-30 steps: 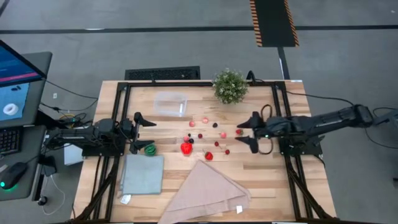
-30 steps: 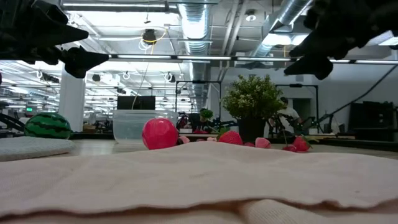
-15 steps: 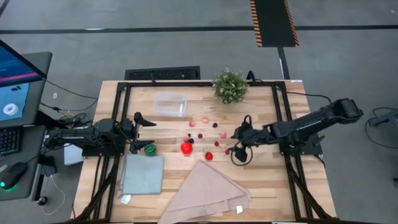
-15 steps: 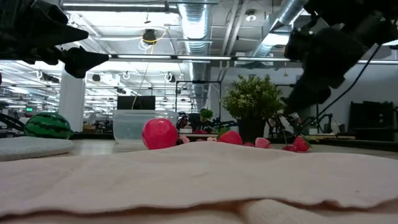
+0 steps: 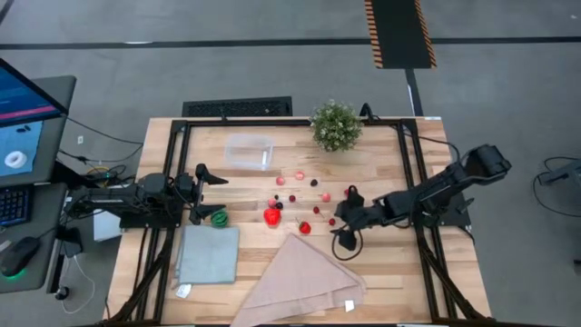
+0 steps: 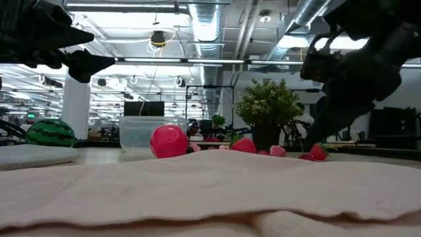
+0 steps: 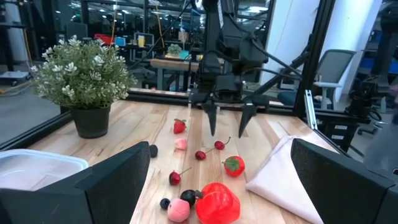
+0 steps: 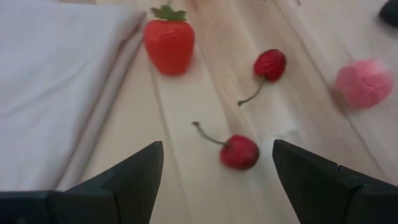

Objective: Pick and placing Produce into tupperware
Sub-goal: Put the red cherry into the transparent container

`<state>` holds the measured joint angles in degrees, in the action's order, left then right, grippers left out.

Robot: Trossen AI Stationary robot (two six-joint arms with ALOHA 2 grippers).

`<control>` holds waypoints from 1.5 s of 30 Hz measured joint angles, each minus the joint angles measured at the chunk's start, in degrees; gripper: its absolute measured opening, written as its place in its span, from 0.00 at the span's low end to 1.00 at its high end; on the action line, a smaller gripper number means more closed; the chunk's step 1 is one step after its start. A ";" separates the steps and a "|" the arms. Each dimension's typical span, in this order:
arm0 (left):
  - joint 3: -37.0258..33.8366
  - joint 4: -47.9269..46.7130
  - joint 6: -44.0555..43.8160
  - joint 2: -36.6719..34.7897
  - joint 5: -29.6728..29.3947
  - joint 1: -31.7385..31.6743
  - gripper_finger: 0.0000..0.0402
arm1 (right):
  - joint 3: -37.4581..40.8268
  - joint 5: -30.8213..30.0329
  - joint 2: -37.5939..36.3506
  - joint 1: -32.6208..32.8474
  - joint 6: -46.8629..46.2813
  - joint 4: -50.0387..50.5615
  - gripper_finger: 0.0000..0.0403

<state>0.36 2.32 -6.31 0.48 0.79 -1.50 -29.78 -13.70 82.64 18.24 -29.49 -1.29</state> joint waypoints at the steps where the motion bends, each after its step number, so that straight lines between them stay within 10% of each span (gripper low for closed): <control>1: 0.00 -0.04 0.00 0.01 0.00 0.00 0.95 | 0.00 -0.12 0.67 0.00 0.52 -0.80 0.81; 26: 0.00 -0.26 0.68 0.00 0.01 0.00 0.95 | 0.02 -1.36 2.96 0.00 2.94 -5.40 0.60; 45: 0.00 -0.28 1.14 0.00 -0.02 0.00 0.95 | 0.04 -0.57 2.96 -0.02 2.55 -8.97 0.04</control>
<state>0.36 2.04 -5.17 0.48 0.77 -1.50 -29.74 -14.27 85.60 18.22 -26.94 -10.26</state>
